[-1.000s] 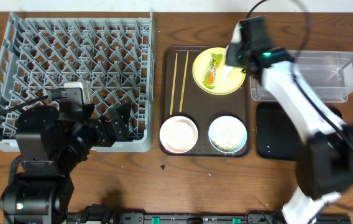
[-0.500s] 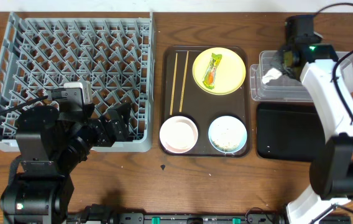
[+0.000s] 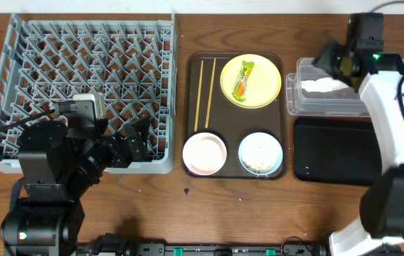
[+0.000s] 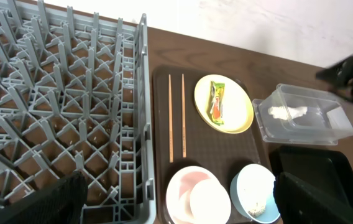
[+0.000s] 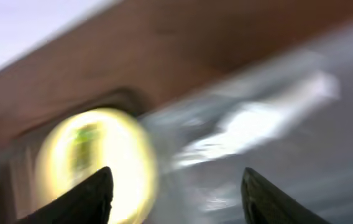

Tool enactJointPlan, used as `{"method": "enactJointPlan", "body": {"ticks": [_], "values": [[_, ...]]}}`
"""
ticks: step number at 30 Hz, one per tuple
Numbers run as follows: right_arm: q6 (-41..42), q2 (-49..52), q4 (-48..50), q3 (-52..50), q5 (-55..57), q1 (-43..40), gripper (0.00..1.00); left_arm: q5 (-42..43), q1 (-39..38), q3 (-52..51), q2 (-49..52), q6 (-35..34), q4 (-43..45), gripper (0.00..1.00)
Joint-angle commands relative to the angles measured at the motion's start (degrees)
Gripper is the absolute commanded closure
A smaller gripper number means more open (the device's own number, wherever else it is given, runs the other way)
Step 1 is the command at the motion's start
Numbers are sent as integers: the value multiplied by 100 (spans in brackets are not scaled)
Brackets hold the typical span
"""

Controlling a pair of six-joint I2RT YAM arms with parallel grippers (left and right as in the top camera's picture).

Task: Sort waste into correct bins and load items into the dishwasher
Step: 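Release the tissue in the bin and return to the yellow plate, then grasp the green snack wrapper and drop it into the clear bin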

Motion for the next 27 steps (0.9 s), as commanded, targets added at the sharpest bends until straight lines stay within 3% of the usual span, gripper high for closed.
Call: {"method": "enactJointPlan", "body": {"ticks": [1, 8, 14, 19, 21, 24, 27], "values": [[-1281, -199, 11, 13, -999, 850, 40, 94, 22, 144, -4, -11, 0, 4], [-1294, 844, 612, 0, 721, 2111, 47, 94, 22, 144, -4, -11, 0, 4], [-1244, 2085, 1764, 0, 1353, 2302, 47, 94, 22, 144, -4, -11, 0, 4], [-1012, 2750, 1998, 0, 1362, 2247, 51, 94, 22, 144, -4, -11, 0, 4], [-1012, 2872, 1921, 0, 1362, 2247, 65, 94, 24, 144, -4, -11, 0, 4], [-1012, 2804, 1683, 9, 1362, 2247, 99, 94, 22, 144, -4, -11, 0, 3], [-809, 2334, 1329, 11, 1342, 2205, 99, 94, 22, 144, -4, -11, 0, 4]]}}
